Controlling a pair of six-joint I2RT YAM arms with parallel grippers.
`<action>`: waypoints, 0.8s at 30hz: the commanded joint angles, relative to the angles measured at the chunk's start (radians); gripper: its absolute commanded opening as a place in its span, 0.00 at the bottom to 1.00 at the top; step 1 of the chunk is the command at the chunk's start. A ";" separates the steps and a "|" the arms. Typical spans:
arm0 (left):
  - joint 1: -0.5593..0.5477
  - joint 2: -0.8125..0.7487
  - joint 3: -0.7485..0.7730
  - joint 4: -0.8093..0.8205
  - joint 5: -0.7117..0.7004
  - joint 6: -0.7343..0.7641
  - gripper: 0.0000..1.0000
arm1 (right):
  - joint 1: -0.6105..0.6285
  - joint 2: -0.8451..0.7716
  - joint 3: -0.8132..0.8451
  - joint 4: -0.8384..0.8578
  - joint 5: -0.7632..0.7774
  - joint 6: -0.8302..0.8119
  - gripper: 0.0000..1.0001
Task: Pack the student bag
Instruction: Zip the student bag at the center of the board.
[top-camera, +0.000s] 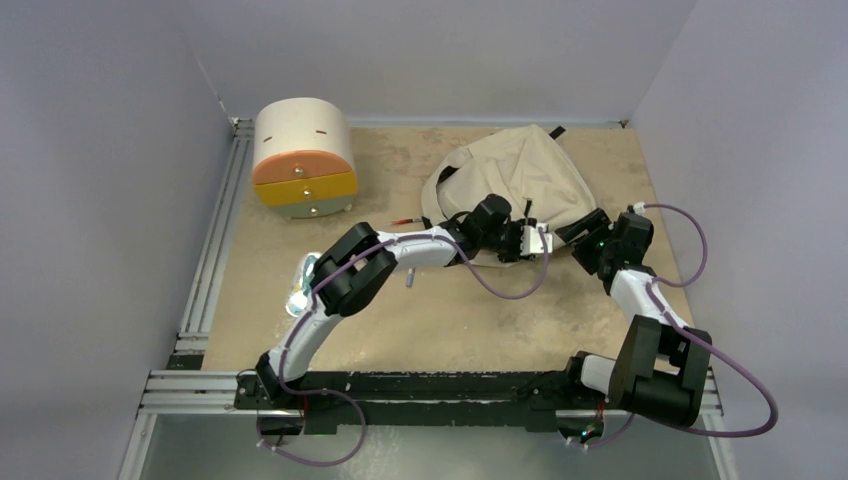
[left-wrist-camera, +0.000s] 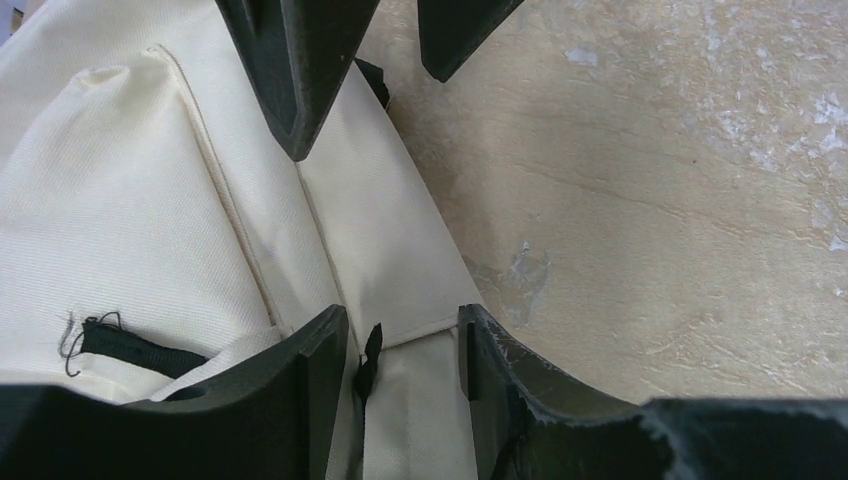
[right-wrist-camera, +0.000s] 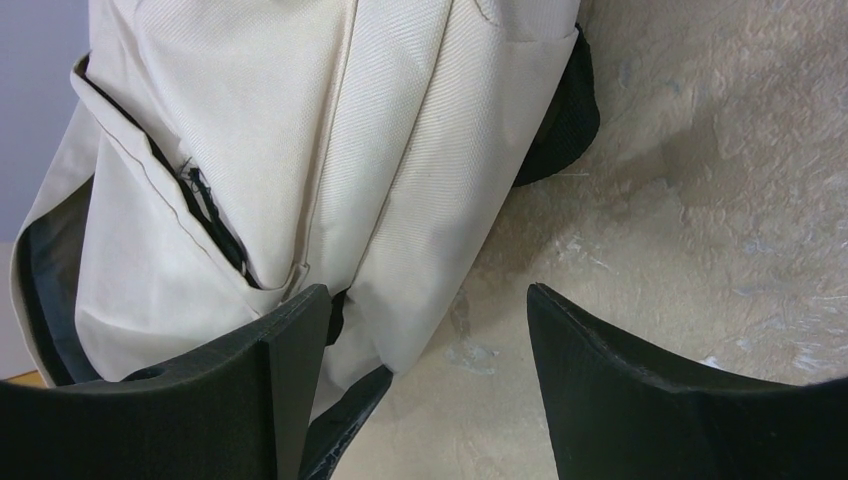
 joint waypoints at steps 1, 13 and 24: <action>0.003 0.018 0.047 0.025 0.013 0.028 0.43 | -0.006 -0.008 0.001 0.020 -0.027 -0.018 0.74; 0.019 0.030 0.067 0.012 -0.007 0.032 0.37 | -0.006 -0.005 -0.001 0.021 -0.034 -0.024 0.74; 0.031 0.022 0.055 0.015 -0.013 0.029 0.36 | -0.007 -0.003 -0.006 0.026 -0.044 -0.024 0.74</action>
